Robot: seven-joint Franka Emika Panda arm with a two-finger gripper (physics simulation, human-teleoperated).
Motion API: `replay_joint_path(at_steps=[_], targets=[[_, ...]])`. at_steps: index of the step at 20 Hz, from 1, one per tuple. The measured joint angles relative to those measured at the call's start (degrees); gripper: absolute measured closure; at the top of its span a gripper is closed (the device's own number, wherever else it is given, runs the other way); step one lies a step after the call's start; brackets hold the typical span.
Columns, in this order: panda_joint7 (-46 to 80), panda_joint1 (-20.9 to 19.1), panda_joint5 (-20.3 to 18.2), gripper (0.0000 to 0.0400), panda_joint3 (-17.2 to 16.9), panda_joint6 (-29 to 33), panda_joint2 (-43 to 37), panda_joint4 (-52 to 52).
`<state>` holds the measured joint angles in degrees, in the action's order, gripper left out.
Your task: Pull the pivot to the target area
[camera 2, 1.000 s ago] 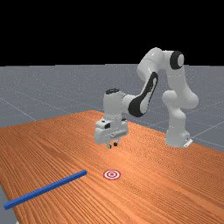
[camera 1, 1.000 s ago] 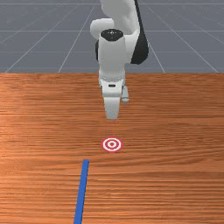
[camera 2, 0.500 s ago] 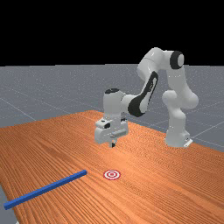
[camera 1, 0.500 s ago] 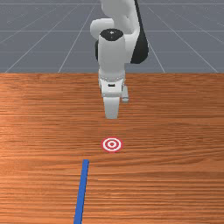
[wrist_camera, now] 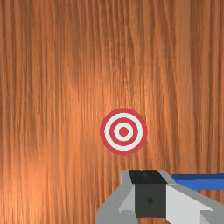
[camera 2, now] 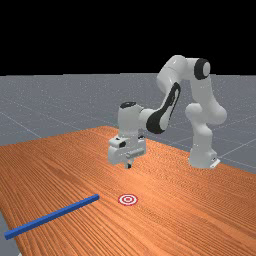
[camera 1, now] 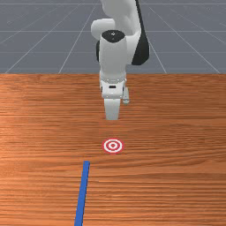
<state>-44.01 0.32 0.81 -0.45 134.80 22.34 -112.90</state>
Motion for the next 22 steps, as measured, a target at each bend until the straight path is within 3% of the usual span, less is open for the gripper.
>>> replay_joint_path(at_steps=[8, 15, 16, 19, 20, 21, 22], targets=[[0.6, 0.3, 0.6, 0.04, -0.3, 0.2, 0.1, -0.1], [-1.2, -0.6, -1.3, 0.04, 0.5, 0.5, 0.0, -0.3], [1.2, 0.6, 1.3, 0.04, -0.6, 0.4, 0.0, -0.2], [2.1, 1.1, 2.3, 0.04, -0.9, 0.2, -0.1, -0.2], [3.8, 0.7, -0.2, 0.04, -0.6, 0.1, -0.2, -0.2], [0.6, 0.2, 0.2, 0.04, -0.1, 5.4, -1.5, -3.1], [0.6, 0.2, 0.2, 0.04, -0.1, 5.7, -1.7, -3.3]])
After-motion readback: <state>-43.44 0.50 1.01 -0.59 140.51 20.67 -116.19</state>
